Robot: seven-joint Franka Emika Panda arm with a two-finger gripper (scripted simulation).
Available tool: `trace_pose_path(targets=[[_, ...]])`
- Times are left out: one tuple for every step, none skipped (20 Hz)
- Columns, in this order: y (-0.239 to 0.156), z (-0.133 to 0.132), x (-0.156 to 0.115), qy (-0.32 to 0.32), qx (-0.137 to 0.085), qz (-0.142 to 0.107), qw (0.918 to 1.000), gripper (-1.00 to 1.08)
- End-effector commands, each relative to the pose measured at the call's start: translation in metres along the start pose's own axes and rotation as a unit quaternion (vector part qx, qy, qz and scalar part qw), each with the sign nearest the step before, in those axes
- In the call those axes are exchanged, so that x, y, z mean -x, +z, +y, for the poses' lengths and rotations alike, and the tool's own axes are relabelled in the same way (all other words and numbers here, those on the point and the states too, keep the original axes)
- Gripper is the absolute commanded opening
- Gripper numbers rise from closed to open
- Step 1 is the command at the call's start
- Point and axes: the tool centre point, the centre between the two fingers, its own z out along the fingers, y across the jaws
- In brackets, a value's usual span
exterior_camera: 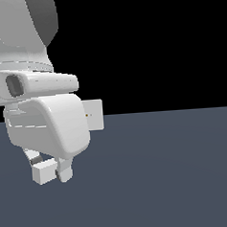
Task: Plug the charger into the wall socket.
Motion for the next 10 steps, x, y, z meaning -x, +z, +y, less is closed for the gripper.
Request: trace_pose_path(targets=[[0.0045,-0.0006,0.0006,0.000,0.000,0.000,1.0000,1.00],[0.0052,-0.0007,0.0007,0.000,0.000,0.000,1.0000,1.00],[0.0054,-0.0007,0.0007,0.000,0.000,0.000,1.0000,1.00],[0.0054,-0.0007,0.0007,0.000,0.000,0.000,1.0000,-1.00],[0.0054,-0.0007,0.0007,0.000,0.000,0.000,1.0000,-1.00],[0.0054,-0.0007,0.0007,0.000,0.000,0.000,1.0000,-1.00],[0.0054,-0.0007,0.0007,0.000,0.000,0.000,1.0000,-1.00],[0.0054,-0.0007,0.0007,0.000,0.000,0.000,1.0000,-1.00],[0.0054,-0.0007,0.0007,0.000,0.000,0.000,1.0000,-1.00],[0.0054,-0.0007,0.0007,0.000,0.000,0.000,1.0000,-1.00]])
